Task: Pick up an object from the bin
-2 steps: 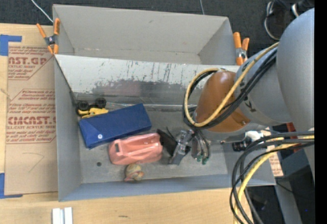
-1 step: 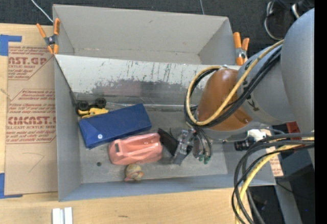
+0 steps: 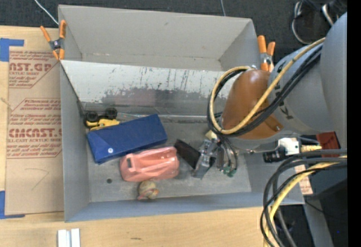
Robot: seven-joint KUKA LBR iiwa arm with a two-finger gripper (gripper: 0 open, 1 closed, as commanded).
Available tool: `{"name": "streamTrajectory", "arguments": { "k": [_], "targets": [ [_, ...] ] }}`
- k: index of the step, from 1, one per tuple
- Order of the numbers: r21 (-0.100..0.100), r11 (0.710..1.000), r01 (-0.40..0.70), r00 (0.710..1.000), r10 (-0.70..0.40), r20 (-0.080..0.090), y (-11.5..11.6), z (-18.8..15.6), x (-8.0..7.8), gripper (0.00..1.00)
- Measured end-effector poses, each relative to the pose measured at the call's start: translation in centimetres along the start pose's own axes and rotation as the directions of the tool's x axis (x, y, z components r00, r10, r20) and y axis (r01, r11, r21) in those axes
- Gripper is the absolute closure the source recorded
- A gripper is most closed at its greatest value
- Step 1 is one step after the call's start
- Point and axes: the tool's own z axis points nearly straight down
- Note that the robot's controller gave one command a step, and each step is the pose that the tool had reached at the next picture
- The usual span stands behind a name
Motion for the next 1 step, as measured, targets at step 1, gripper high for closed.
{"name": "streamTrajectory", "arguments": {
  "k": [1],
  "targets": [
    [-0.001, 1.000, 0.000, 1.000, 0.000, 0.004, 0.03, -2.17, -0.09, 1.00]
  ]
}}
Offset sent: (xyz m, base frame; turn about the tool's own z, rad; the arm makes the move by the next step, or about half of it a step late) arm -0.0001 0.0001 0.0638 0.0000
